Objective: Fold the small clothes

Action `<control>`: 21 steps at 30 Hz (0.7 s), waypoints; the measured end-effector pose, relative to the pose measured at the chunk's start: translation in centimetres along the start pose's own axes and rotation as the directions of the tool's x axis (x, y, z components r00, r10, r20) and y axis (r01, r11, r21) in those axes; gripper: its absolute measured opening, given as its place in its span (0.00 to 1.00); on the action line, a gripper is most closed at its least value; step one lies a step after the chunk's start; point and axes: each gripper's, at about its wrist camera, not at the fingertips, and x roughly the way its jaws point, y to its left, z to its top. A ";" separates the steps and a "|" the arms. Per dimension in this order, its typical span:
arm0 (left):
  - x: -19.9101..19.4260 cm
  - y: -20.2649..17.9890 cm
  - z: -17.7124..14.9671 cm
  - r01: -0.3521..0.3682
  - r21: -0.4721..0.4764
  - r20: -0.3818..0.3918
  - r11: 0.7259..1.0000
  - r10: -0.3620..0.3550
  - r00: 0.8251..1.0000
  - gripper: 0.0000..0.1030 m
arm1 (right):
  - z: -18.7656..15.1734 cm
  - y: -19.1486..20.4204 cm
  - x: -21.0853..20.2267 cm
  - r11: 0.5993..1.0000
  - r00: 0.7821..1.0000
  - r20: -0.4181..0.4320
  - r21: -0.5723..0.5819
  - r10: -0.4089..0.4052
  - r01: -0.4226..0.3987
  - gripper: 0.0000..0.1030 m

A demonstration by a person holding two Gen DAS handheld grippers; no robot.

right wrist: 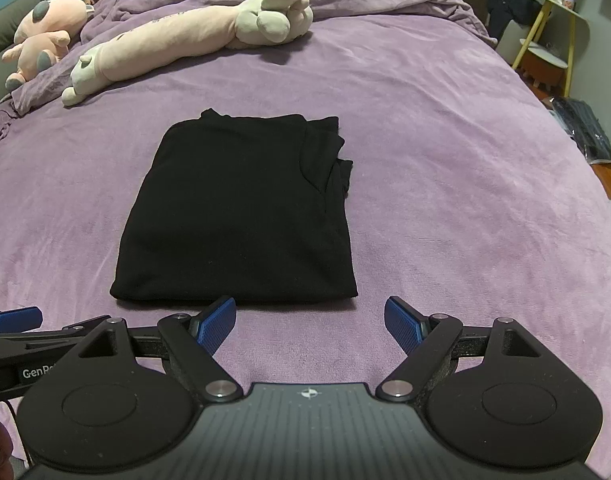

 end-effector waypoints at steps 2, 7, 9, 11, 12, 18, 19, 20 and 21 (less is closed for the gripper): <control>0.0 0.0 0.0 0.001 -0.001 0.000 1.000 -0.001 1.000 0.88 | 0.0 0.1 -0.1 1.000 1.000 0.001 0.000 -0.001 0.001 0.79; 0.0 0.0 0.1 0.002 0.004 -0.004 1.000 -0.002 1.000 0.88 | 0.0 0.2 -0.1 1.000 1.000 0.002 0.001 -0.003 0.003 0.80; 0.0 0.0 0.2 0.004 0.004 -0.004 1.000 -0.004 1.000 0.88 | 0.0 0.3 -0.1 1.000 1.000 0.002 0.001 -0.004 0.004 0.80; 0.0 0.0 0.2 0.006 0.005 -0.004 1.000 -0.006 1.000 0.88 | 0.0 0.2 -0.1 1.000 1.000 0.001 0.001 -0.003 0.003 0.80; 0.0 0.0 0.3 0.008 0.006 -0.003 1.000 -0.008 1.000 0.88 | 0.0 0.2 -0.1 1.000 1.000 0.002 0.002 -0.003 0.003 0.80; -0.1 -0.3 0.5 0.005 0.019 0.024 1.000 -0.006 1.000 0.85 | 0.2 0.3 -0.2 1.000 1.000 0.001 0.002 -0.008 0.008 0.79; -0.1 -0.3 0.6 0.007 0.021 0.024 1.000 -0.008 1.000 0.85 | 0.2 0.3 -0.2 1.000 1.000 0.002 0.002 -0.008 0.008 0.80; -0.1 -0.3 0.6 0.011 0.022 0.023 1.000 -0.012 1.000 0.85 | 0.2 0.3 -0.2 1.000 1.000 0.001 0.003 -0.008 0.008 0.80; -0.1 -0.3 0.6 0.014 0.025 0.021 1.000 -0.015 1.000 0.85 | 0.2 0.3 -0.2 1.000 1.000 0.001 0.004 -0.009 0.009 0.80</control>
